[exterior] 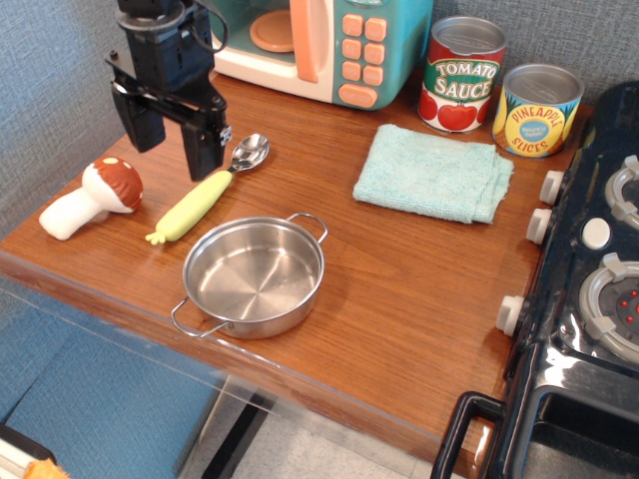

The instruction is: Move the spoon between the mushroom and the pot

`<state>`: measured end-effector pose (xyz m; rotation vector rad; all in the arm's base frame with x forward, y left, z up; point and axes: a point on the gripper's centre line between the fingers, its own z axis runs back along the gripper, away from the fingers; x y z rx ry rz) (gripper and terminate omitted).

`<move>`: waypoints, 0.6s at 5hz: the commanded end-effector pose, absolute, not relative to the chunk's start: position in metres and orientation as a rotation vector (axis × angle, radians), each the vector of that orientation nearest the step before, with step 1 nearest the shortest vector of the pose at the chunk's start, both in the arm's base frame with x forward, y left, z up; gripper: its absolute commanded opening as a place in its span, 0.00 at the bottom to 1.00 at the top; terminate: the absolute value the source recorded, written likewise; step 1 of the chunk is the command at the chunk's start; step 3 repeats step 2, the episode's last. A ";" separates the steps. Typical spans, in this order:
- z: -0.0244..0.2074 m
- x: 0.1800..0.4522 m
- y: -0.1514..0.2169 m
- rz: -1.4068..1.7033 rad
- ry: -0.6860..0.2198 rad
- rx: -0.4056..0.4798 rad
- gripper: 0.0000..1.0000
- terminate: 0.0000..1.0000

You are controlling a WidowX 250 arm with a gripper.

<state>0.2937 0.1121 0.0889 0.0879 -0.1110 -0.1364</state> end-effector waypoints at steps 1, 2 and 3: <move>0.109 0.298 0.116 -0.142 -0.160 0.113 1.00 0.00; 0.109 0.298 0.116 -0.142 -0.160 0.113 1.00 1.00; 0.109 0.298 0.116 -0.142 -0.160 0.113 1.00 1.00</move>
